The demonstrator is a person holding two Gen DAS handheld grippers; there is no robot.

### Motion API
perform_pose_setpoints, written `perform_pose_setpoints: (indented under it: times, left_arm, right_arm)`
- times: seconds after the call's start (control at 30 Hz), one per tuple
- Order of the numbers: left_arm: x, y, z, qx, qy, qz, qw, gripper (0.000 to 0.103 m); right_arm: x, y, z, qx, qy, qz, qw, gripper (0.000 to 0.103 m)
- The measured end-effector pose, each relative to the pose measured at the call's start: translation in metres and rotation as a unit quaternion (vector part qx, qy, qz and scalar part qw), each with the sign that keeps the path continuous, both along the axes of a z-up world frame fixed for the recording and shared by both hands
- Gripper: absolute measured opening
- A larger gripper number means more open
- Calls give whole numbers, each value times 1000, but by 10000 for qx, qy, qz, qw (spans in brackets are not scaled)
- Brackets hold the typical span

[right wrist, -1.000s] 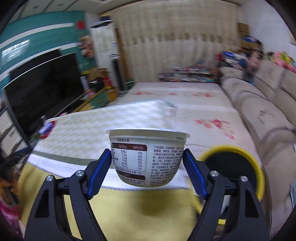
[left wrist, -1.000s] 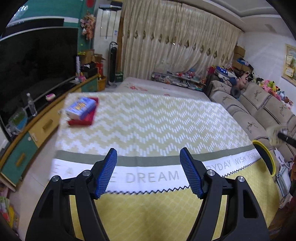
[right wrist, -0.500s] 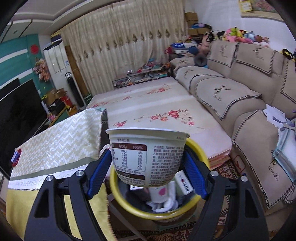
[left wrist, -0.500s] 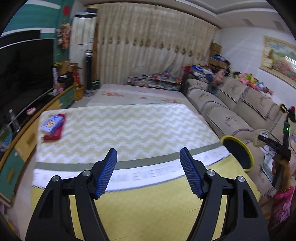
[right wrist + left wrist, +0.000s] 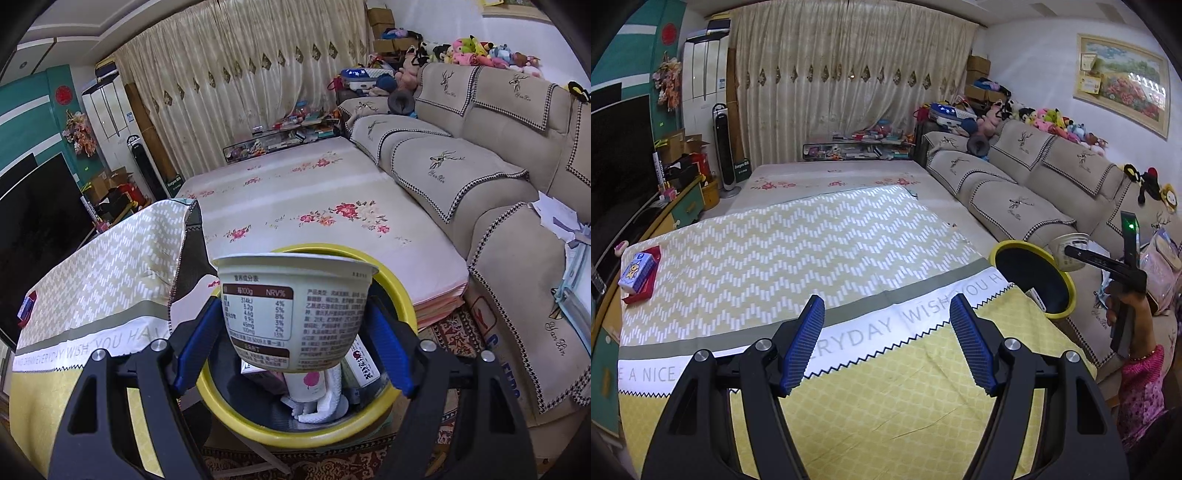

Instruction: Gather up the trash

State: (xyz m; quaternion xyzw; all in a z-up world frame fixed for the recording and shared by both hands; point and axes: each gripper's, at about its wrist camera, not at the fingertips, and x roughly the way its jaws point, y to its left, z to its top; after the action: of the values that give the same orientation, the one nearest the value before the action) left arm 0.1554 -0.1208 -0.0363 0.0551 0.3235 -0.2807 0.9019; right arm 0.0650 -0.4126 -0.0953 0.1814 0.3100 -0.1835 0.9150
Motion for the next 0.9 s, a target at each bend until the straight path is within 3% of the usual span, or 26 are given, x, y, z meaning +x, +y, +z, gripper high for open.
perform_pose_setpoints:
  times: [0.13, 0.4, 0.9]
  left_arm:
    - [2, -6, -1, 50, -12, -55, 10000, 70]
    - [0, -17, -6, 196, -76, -115, 9997, 70]
    - [0, 9, 7, 49, -140, 140, 9998, 70]
  right_arm:
    - [8, -2, -6, 3, 96, 70, 9999, 84]
    - [-1, 2, -3, 40, 1, 117, 9999, 84]
    - [-36, 20, 24, -42, -445, 183, 9988, 84]
